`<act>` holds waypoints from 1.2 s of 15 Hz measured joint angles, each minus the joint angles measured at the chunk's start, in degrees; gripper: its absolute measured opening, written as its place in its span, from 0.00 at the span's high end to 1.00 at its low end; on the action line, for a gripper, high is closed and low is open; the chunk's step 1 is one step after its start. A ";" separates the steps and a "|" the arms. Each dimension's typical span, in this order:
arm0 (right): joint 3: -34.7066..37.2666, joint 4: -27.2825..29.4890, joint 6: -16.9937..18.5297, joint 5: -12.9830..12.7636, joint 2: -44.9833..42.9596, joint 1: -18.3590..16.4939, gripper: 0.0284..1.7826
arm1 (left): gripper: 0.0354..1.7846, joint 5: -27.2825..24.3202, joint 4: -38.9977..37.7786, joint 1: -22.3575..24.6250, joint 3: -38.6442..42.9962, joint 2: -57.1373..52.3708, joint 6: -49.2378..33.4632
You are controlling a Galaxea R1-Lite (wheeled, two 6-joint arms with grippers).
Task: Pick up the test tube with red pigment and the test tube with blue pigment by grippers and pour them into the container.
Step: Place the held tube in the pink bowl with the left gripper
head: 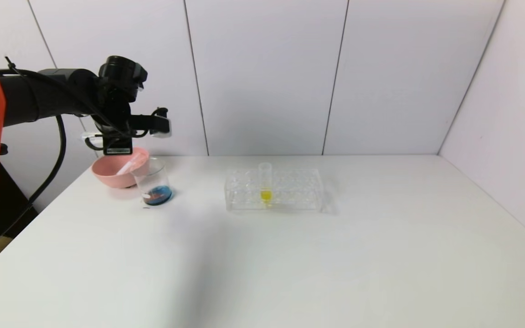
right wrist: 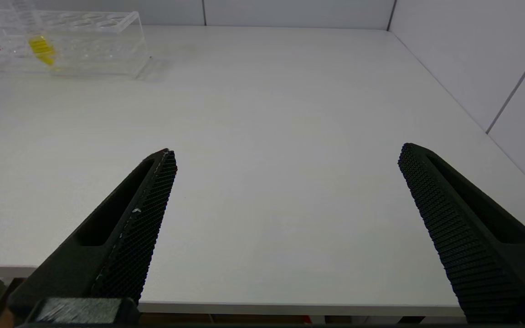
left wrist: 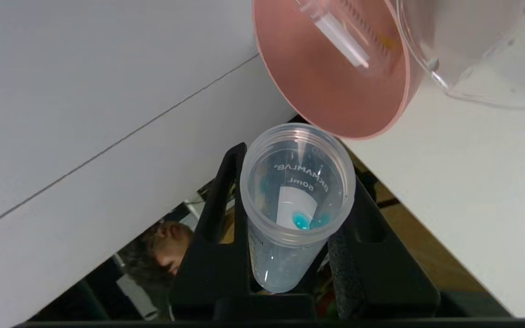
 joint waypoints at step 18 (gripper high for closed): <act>0.00 0.00 0.00 -0.02 0.00 0.00 0.00 | 0.73 -15.25 -17.91 1.76 6.25 -8.77 -82.16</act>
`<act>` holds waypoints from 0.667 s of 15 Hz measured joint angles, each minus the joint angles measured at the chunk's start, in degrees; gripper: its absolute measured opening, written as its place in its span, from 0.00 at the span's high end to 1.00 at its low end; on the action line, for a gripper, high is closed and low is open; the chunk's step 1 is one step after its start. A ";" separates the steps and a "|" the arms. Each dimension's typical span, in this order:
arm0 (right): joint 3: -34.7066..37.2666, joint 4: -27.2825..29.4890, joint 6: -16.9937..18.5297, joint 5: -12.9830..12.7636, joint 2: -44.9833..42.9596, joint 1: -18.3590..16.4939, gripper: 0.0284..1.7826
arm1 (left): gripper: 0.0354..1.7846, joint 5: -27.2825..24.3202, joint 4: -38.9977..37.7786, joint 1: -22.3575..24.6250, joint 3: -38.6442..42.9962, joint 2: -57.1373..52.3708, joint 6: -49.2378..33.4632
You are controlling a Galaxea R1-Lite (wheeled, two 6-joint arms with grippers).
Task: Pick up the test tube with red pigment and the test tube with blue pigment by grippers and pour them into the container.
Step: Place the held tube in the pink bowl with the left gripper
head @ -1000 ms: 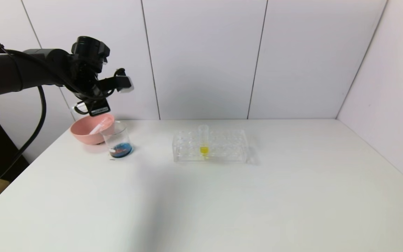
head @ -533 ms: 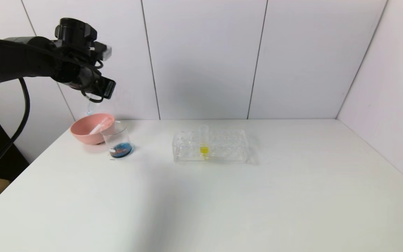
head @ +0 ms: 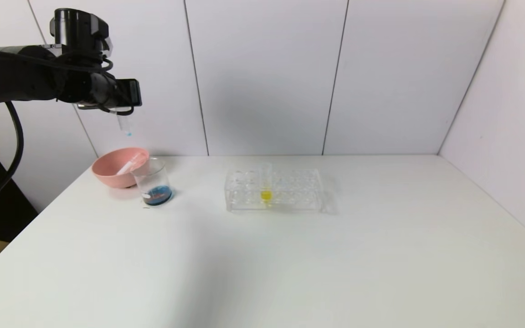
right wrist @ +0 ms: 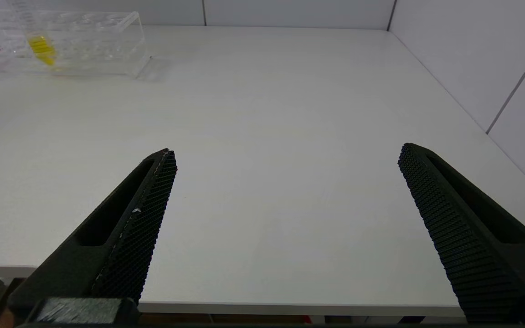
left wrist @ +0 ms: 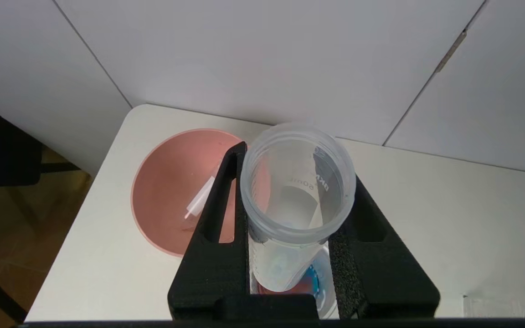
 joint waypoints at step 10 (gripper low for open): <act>0.00 0.00 -0.02 0.00 0.00 0.00 0.00 | 0.73 -0.20 -23.54 7.05 18.83 0.55 3.56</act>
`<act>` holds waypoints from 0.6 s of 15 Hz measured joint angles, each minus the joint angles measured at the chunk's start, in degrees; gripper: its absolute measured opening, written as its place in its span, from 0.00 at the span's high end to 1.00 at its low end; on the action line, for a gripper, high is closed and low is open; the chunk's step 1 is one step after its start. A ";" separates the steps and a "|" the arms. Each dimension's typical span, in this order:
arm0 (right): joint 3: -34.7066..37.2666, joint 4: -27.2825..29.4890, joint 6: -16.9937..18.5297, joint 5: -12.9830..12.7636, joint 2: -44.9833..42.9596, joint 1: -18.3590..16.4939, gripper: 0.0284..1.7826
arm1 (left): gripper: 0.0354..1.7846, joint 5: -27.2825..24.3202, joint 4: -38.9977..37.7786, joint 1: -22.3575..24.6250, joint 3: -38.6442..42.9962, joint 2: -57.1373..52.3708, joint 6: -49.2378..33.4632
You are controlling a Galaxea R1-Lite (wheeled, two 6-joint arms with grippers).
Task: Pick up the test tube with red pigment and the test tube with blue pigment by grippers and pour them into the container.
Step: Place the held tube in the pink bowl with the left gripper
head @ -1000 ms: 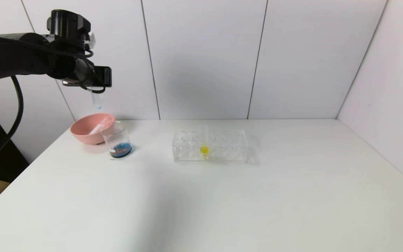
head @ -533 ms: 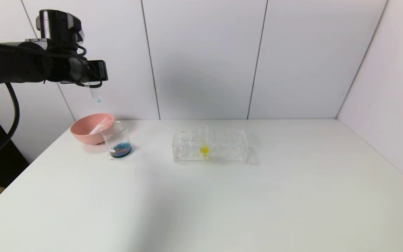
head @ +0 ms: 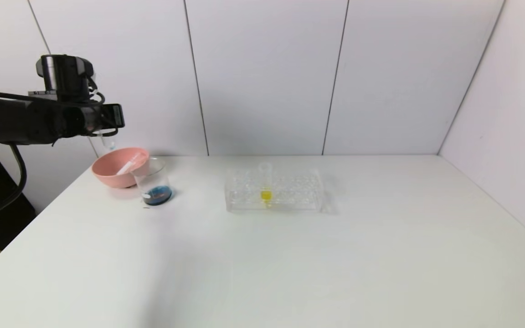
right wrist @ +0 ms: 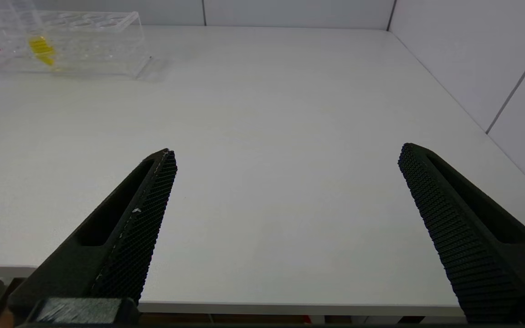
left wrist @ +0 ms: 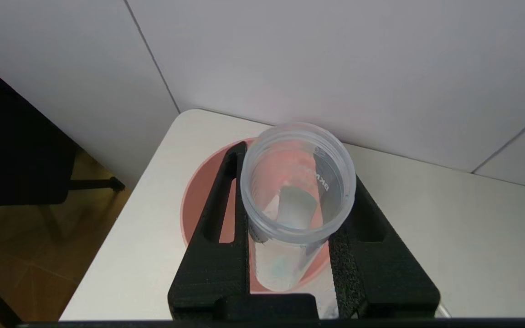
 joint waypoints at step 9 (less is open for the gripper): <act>0.00 0.00 0.02 0.00 0.00 0.02 0.00 | 0.73 -3.22 -13.75 4.74 4.52 7.45 3.83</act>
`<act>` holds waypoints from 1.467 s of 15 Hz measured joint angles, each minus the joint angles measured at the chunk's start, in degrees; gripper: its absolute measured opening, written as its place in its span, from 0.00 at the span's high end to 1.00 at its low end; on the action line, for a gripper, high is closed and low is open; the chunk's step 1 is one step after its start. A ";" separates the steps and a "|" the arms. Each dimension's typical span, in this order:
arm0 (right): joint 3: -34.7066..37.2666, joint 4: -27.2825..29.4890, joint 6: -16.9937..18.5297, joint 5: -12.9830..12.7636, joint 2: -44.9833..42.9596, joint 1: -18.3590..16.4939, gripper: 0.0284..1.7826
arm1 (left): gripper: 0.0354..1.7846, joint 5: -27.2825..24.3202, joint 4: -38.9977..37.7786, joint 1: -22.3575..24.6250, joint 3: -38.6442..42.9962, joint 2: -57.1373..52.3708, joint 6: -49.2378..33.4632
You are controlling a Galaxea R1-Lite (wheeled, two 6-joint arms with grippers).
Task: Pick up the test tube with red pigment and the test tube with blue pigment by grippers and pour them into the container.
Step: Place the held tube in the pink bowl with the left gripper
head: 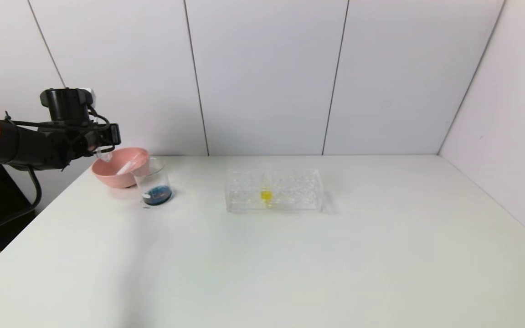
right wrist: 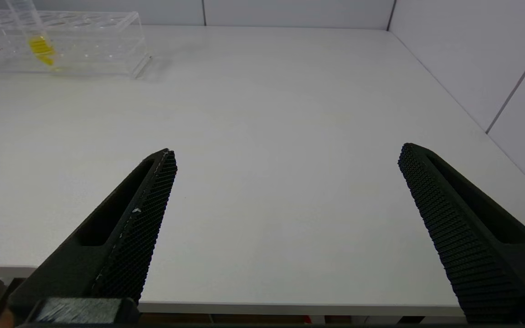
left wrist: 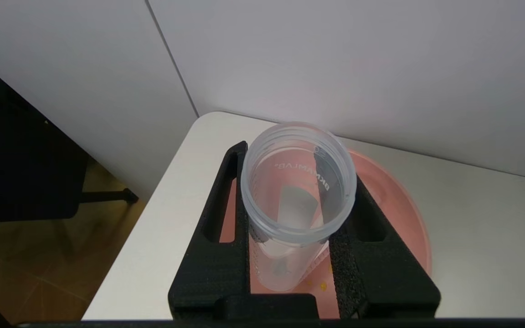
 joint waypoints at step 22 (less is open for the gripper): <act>0.00 0.00 -0.02 0.00 0.00 -0.02 0.00 | 0.01 -2.32 -0.17 0.45 -2.82 2.50 2.88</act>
